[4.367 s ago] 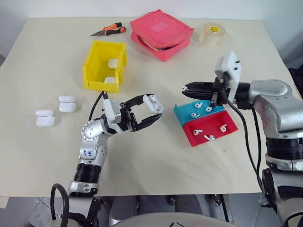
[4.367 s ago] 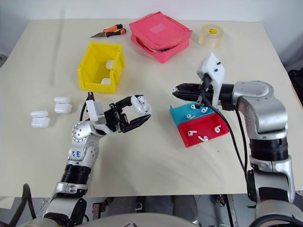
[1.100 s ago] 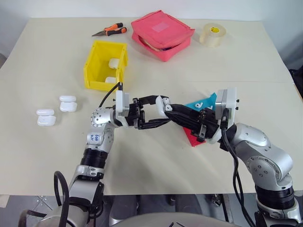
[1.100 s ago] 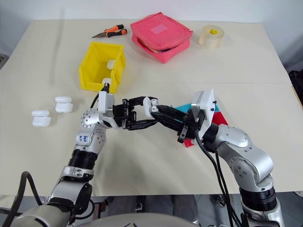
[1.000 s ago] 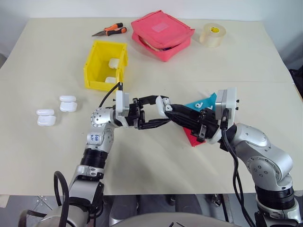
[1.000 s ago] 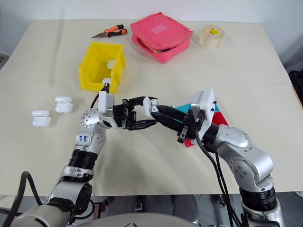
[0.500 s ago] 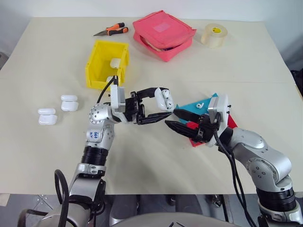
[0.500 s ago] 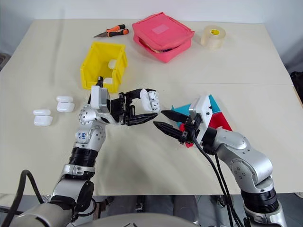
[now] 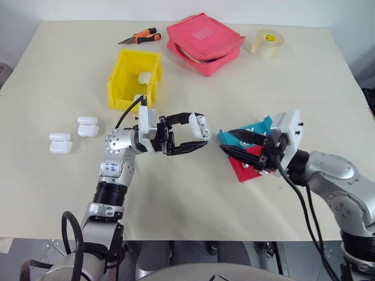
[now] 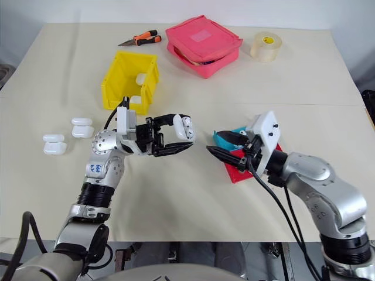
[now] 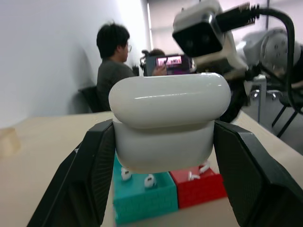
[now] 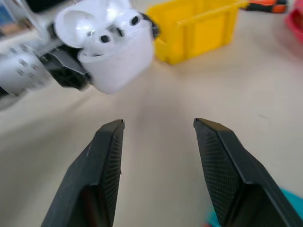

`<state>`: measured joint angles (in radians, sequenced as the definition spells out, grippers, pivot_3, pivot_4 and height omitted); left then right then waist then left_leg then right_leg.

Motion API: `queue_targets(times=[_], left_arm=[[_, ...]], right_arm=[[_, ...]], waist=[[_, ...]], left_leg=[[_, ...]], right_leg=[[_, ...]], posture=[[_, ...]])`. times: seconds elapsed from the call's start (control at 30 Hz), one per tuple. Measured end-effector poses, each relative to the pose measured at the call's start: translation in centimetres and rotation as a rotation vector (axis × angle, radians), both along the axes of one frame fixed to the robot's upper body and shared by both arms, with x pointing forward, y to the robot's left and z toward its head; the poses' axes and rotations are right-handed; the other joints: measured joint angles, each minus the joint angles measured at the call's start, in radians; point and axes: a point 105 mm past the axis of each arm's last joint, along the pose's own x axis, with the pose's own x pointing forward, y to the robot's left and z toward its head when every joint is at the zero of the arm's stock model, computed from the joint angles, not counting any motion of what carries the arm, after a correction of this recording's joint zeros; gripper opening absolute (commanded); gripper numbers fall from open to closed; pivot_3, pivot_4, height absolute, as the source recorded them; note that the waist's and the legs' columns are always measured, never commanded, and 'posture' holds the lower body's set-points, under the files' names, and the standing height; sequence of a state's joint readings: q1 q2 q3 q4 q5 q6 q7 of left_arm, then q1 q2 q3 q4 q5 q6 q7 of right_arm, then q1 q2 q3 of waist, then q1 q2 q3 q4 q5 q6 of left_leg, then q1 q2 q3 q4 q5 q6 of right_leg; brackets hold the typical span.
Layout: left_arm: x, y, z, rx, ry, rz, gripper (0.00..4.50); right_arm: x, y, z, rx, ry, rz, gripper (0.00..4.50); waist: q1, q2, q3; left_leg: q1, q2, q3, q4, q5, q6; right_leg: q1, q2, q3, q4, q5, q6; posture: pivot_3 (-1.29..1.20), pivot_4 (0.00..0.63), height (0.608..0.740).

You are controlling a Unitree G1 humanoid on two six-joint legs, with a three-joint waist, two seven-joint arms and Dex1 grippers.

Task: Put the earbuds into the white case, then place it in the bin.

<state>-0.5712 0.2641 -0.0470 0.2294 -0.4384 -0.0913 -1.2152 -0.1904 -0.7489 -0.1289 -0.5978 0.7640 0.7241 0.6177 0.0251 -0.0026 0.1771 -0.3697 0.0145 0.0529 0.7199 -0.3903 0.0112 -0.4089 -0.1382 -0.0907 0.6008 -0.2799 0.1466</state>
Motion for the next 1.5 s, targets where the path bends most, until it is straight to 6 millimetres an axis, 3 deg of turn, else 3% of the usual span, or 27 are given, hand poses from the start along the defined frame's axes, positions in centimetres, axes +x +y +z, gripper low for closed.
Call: queue_targets(times=[0.13,0.17,0.37,0.47,0.57,0.77,0.93,1.13,1.33,1.4,1.5], left_arm=[[-0.3,-0.5,-0.2,0.083,0.010,0.001,2.78],[-0.4,-0.8,-0.4,0.107,0.017,-0.002,2.78],[-0.8,-1.9,-2.0,0.234,0.058,-0.008,2.78],[-0.7,-2.5,-2.1,0.282,0.051,-0.008,2.78],[-0.6,-3.0,-1.5,0.310,0.010,-0.011,2.78],[-0.1,-3.2,-1.3,0.319,-0.004,0.009,2.78],[0.1,-2.9,-0.8,0.297,-0.006,0.026,2.78],[0.6,-1.2,0.2,0.243,0.013,0.091,2.78],[1.7,-0.1,2.0,0.136,0.005,0.214,2.78],[2.5,0.6,2.7,0.078,0.015,0.292,2.78],[4.0,2.5,3.8,-0.017,0.025,0.450,2.78]], right_arm=[[-0.2,-1.4,1.7,-0.089,-0.069,-0.046,0.18],[-0.3,-1.2,2.4,-0.104,-0.093,-0.036,0.04],[-0.6,1.3,6.0,-0.226,-0.161,0.024,0.04],[-0.9,4.3,6.5,-0.255,-0.155,0.118,0.04],[-1.4,6.6,5.7,-0.300,-0.116,0.207,0.04],[-1.7,7.6,2.9,-0.400,-0.037,0.271,0.04],[-1.0,6.1,2.9,-0.453,-0.042,0.230,0.04],[0.6,2.0,3.7,-0.464,-0.028,0.092,0.04],[1.4,-0.4,5.7,-0.185,-0.082,0.026,0.04],[0.9,-1.4,5.0,-0.106,-0.073,0.042,0.19],[-0.6,-3.5,2.0,-0.058,0.025,0.069,0.94]], waist=[[-0.001,0.000,0.000],[-0.001,0.000,0.000],[-0.003,0.000,0.000],[-0.004,0.000,0.000],[0.001,0.000,0.000],[-0.002,0.000,0.000],[-0.003,0.000,0.000],[-0.001,0.000,0.000],[0.001,0.000,0.000],[0.004,0.000,0.000],[0.003,0.000,0.000]], left_leg=[[0.000,0.000,0.000,0.000,0.000,0.000],[0.000,0.000,0.000,0.000,0.000,0.000],[0.000,0.001,0.000,0.000,0.000,0.000],[0.000,0.001,0.000,0.000,0.000,0.000],[-0.001,0.000,-0.001,0.000,0.000,0.000],[-0.002,-0.002,0.000,0.000,-0.001,0.002],[-0.002,-0.001,0.000,0.000,-0.001,0.001],[-0.002,-0.001,-0.001,0.000,-0.001,0.001],[-0.002,-0.001,-0.001,0.000,-0.001,0.001],[-0.002,-0.001,-0.001,0.000,-0.001,0.001],[-0.002,-0.002,0.000,0.000,-0.001,0.002]], right_leg=[[0.000,0.000,0.000,0.000,0.000,0.000],[0.000,0.000,0.000,0.000,0.000,0.000],[0.000,0.000,0.000,0.001,0.000,-0.001],[-0.001,0.000,0.000,0.001,0.000,-0.001],[-0.001,0.000,-0.001,0.001,0.000,-0.001],[-0.001,-0.002,-0.001,0.000,0.000,-0.001],[-0.001,-0.002,-0.001,0.000,0.000,-0.001],[-0.001,-0.002,-0.002,0.000,0.000,-0.001],[0.000,-0.002,-0.003,0.000,0.000,-0.001],[0.000,-0.002,-0.003,0.000,0.000,-0.001],[0.001,-0.003,-0.003,-0.001,0.001,0.000]], posture=[[0.00,0.150,0.740],[0.00,0.150,0.740],[0.00,0.150,0.740],[0.00,0.150,0.740],[0.00,0.150,0.740],[0.00,0.150,0.740],[0.00,0.150,0.740],[0.00,0.150,0.740],[0.00,0.150,0.740],[0.00,0.150,0.740],[0.00,0.150,0.740]])
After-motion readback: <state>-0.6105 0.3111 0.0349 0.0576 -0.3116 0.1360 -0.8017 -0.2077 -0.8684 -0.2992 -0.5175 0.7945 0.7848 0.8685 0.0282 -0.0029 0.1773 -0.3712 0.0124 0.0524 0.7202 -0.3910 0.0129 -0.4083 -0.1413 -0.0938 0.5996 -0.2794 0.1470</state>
